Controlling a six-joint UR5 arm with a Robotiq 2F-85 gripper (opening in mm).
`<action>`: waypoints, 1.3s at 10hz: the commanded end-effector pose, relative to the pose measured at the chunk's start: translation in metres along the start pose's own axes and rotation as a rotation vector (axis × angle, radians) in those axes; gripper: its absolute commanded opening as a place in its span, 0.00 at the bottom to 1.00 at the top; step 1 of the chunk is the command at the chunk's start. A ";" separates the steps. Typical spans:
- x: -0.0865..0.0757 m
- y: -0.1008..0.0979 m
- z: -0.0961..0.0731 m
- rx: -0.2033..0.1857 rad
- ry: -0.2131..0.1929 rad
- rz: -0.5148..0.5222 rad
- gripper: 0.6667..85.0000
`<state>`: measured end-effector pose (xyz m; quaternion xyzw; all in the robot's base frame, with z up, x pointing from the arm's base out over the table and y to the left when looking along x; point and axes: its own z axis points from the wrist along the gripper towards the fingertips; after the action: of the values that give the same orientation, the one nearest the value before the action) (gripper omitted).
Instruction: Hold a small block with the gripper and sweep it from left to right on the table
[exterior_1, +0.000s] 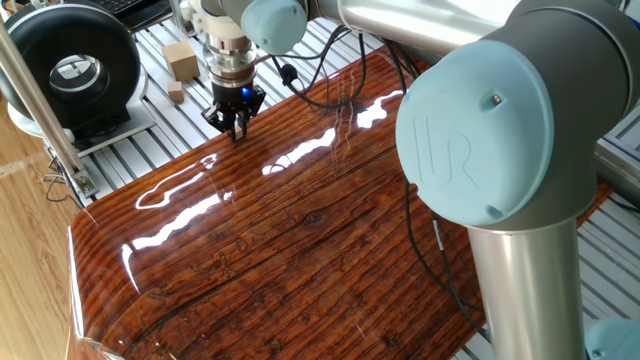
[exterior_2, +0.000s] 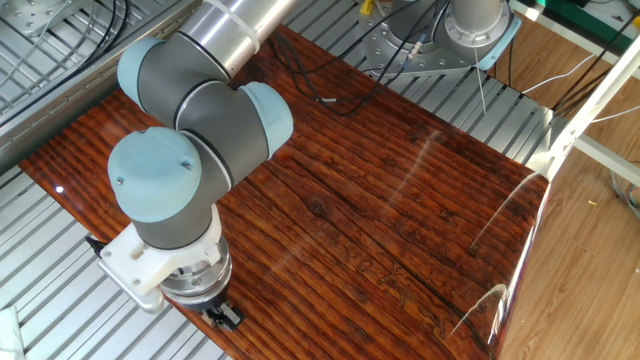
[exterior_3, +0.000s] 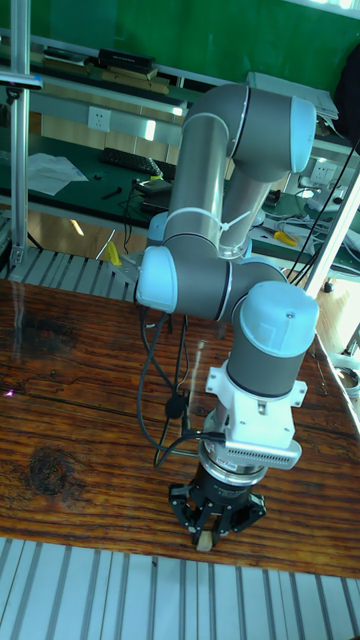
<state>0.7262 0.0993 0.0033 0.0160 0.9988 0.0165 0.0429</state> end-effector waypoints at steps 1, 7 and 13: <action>0.006 0.004 0.001 -0.013 0.021 0.013 0.00; 0.007 0.005 -0.003 -0.029 0.042 0.018 0.00; 0.006 0.011 0.000 -0.017 0.035 0.038 0.00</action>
<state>0.7192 0.1073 0.0034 0.0270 0.9991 0.0222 0.0231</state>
